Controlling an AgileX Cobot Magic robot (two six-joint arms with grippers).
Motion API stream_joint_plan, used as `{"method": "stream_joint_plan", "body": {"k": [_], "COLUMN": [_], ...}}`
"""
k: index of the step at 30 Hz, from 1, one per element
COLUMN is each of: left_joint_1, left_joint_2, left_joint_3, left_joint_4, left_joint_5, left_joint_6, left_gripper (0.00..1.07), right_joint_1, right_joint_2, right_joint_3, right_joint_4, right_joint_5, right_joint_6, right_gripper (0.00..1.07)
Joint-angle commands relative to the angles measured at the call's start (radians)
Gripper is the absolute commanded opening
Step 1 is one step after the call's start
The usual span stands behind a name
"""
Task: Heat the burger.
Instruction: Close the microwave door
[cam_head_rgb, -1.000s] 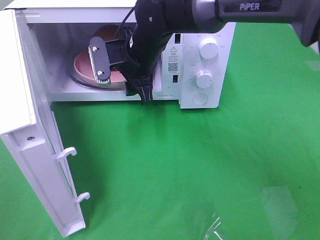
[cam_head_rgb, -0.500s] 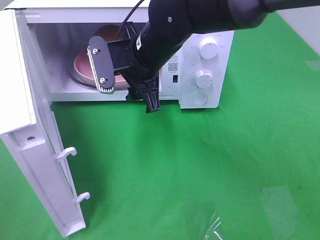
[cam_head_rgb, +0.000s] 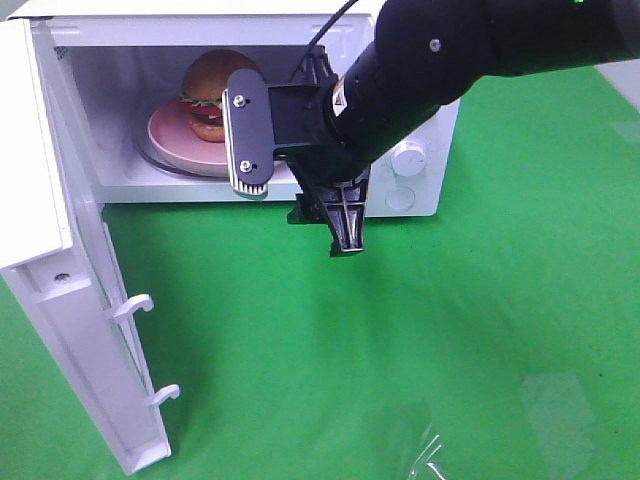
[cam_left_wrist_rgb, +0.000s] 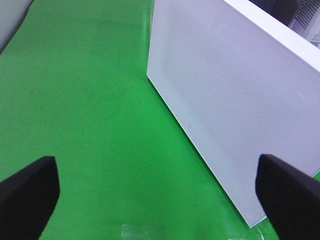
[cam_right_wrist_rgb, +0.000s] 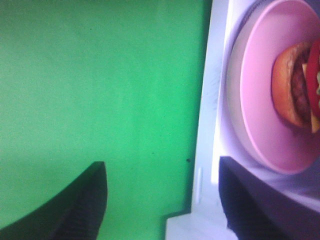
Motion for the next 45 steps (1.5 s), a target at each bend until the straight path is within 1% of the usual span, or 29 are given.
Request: {"method": "stream_joint_plan", "body": {"k": [1,4,6,7,8,9,10,11,12,13,14,15,17,22,23,24,25,28,38,42,45], "left_joint_1": [-0.003,-0.003,-0.003,-0.003,-0.003,-0.003,-0.003,-0.003,-0.003,-0.003,-0.003,-0.003,-0.003,-0.003,-0.003,-0.003,-0.003,-0.003,-0.003,-0.003,-0.003], "left_joint_2": [-0.003,-0.003,-0.003,-0.003,-0.003,-0.003,-0.003,-0.003,-0.003,-0.003,-0.003,-0.003,-0.003,-0.003,-0.003,-0.003,-0.003,-0.003,-0.003,-0.003,-0.003], "left_joint_3": [0.001,0.001,0.001,0.001,0.001,0.001,0.001,0.001,0.001,0.001,0.001,0.001,0.001,0.001,0.001,0.001,0.001,0.001,0.001,0.001,0.001], "left_joint_4": [-0.002,-0.002,-0.002,-0.002,-0.002,-0.002,-0.002,-0.002,-0.002,-0.002,-0.002,-0.002,-0.002,-0.002,-0.002,-0.002,-0.002,-0.002,-0.002,-0.002,-0.002], "left_joint_5": [-0.002,-0.002,-0.002,-0.002,-0.002,-0.002,-0.002,-0.002,-0.002,-0.002,-0.002,-0.002,-0.002,-0.002,-0.002,-0.002,-0.002,-0.002,-0.002,-0.002,-0.002], "left_joint_6": [0.000,0.000,0.000,0.000,0.000,0.000,0.000,0.000,0.000,0.000,0.000,0.000,0.000,0.000,0.000,0.000,0.000,0.000,0.000,0.000,0.000], "left_gripper": [1.00,1.00,1.00,1.00,1.00,1.00,1.00,1.00,1.00,1.00,1.00,1.00,1.00,1.00,1.00,1.00,1.00,1.00,1.00,1.00,1.00], "right_joint_1": [0.001,0.001,0.001,0.001,0.001,0.001,0.001,0.001,0.001,0.001,0.001,0.001,0.001,0.001,0.001,0.001,0.001,0.001,0.001,0.001,0.001], "right_joint_2": [-0.065,-0.079,-0.137,-0.137,-0.174,-0.174,-0.207,-0.207,-0.240,-0.240,-0.274,-0.274,-0.326,-0.389,-0.419,-0.419,-0.450,-0.492,-0.633,-0.734,-0.749], "right_joint_3": [0.050,0.061,0.109,0.109,0.141,0.141,0.172,0.172,0.204,0.204,0.241,0.241,0.292,0.340,0.353,0.353,0.365,0.384,0.441,0.470,0.476], "right_joint_4": [-0.004,-0.005,-0.007,-0.007,-0.008,-0.008,-0.010,-0.010,-0.017,-0.017,-0.027,-0.027,-0.034,-0.029,-0.029,-0.029,-0.029,-0.030,-0.031,-0.031,-0.034], "right_joint_5": [-0.004,0.004,0.013,0.013,0.011,0.011,0.010,0.010,0.010,0.010,0.014,0.014,0.036,0.125,0.197,0.197,0.263,0.326,0.429,0.487,0.493], "right_joint_6": [0.138,0.163,0.280,0.280,0.366,0.366,0.432,0.432,0.498,0.498,0.585,0.585,0.663,0.702,0.754,0.754,0.803,0.859,0.920,0.965,0.972], "right_gripper": [0.66,0.66,0.66,0.66,0.67,0.67,0.69,0.69,0.72,0.72,0.76,0.76,0.80,0.80,0.79,0.79,0.78,0.77,0.76,0.76,0.76]}}
